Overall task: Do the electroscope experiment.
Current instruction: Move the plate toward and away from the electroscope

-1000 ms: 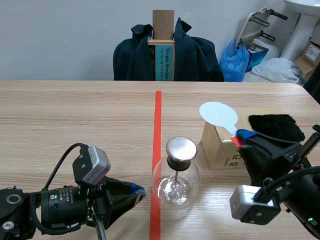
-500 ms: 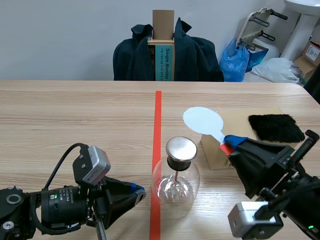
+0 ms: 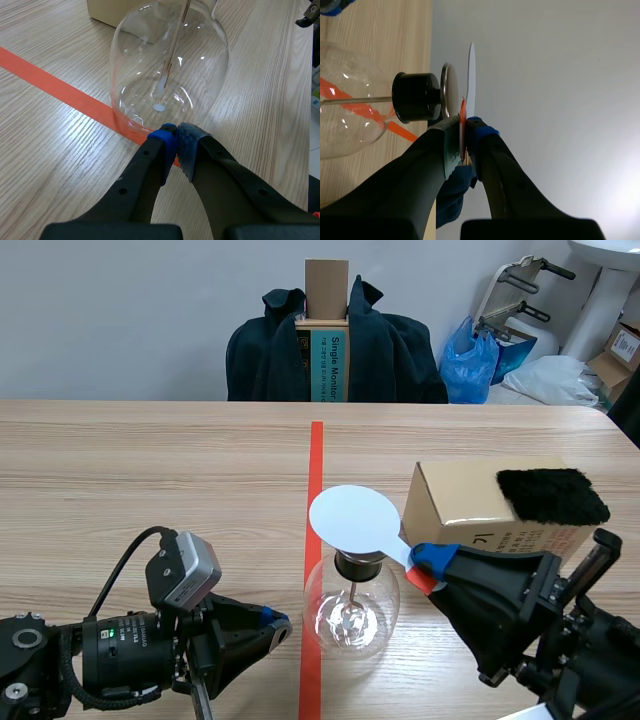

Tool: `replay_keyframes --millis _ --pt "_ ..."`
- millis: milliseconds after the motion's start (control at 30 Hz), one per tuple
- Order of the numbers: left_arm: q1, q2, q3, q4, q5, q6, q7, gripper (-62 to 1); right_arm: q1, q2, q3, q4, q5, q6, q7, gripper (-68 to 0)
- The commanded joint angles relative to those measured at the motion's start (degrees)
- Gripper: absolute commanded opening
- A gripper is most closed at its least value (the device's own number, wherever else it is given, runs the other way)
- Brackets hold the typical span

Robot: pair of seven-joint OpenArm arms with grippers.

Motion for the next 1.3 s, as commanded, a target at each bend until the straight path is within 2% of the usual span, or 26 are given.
replay_keyframes --millis 0,333,500,633,833,1067,1267 --pt "-0.17 0.28 -0.48 0.94 -0.79 -0.28 -0.94 -58.2 0.48 0.39 0.5 1.33 0.7 -0.55 0.22 -66.7" --pt "-0.17 0.28 -0.48 0.94 -0.79 -0.28 -0.96 -58.2 0.48 0.39 0.5 1.33 0.68 -0.55 0.31 -66.7" --pt "-0.17 0.28 -0.48 0.94 -0.79 -0.28 -0.96 -58.2 0.48 0.39 0.5 1.33 0.68 -0.55 -1.97 -66.7" --pt "-0.17 0.28 -0.48 0.94 -0.79 -0.28 -0.96 -58.2 0.48 0.39 0.5 1.33 0.74 -0.55 -5.88 -66.7" --pt "-0.17 0.28 -0.48 0.94 -0.79 -0.28 -0.96 -58.2 0.48 0.39 0.5 1.33 1.4 -0.55 -14.62 -66.7" --pt "-0.17 0.28 -0.48 0.94 -0.79 -0.28 -0.96 -58.2 0.48 0.44 0.57 1.33 6.03 -0.57 -23.8 -66.7" --pt "-0.17 0.28 -0.48 0.94 -0.76 -0.28 -0.96 -58.2 -0.7 0.46 3.8 3.32 12.52 -0.55 -25.64 -66.7"
